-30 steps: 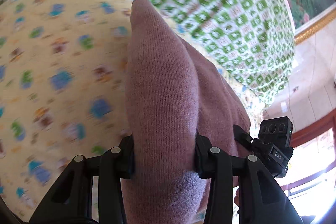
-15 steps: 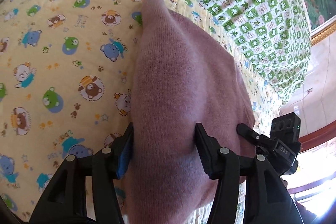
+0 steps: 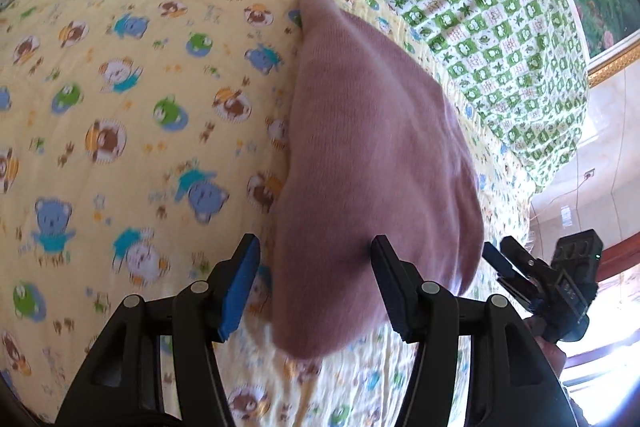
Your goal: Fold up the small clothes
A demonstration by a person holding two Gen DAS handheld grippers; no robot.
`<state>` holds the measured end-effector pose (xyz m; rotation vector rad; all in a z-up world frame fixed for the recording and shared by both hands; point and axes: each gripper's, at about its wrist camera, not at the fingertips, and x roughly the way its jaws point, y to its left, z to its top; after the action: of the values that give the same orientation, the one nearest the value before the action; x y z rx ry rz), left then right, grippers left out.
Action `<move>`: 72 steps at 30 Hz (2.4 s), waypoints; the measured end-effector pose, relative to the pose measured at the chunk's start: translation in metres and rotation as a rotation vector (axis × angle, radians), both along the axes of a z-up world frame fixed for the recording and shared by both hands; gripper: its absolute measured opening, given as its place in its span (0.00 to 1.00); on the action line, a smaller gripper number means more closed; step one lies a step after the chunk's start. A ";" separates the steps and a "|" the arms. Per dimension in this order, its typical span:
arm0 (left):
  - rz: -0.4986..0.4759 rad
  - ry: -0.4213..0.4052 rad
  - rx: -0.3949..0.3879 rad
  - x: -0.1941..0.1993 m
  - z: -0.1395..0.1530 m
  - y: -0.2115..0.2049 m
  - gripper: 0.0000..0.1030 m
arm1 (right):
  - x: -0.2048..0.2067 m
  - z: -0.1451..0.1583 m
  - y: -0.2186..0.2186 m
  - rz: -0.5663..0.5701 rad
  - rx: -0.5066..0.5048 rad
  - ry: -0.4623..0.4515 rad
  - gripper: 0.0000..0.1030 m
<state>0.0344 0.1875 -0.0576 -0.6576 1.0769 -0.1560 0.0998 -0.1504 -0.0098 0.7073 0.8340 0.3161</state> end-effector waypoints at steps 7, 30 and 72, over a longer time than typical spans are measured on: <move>-0.008 0.039 0.021 -0.019 -0.012 -0.003 0.56 | -0.038 0.017 0.025 -0.002 -0.128 -0.020 0.51; 0.001 0.037 0.409 -0.031 -0.006 -0.054 0.14 | -0.006 -0.012 0.044 0.274 -0.194 0.021 0.00; -0.016 0.036 0.463 -0.034 -0.021 -0.058 0.17 | 0.010 -0.049 0.006 0.237 -0.239 0.089 0.07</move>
<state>0.0009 0.1296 -0.0781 -0.2357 1.1035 0.0923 0.1099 -0.1442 -0.0585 0.4019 1.0246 0.3920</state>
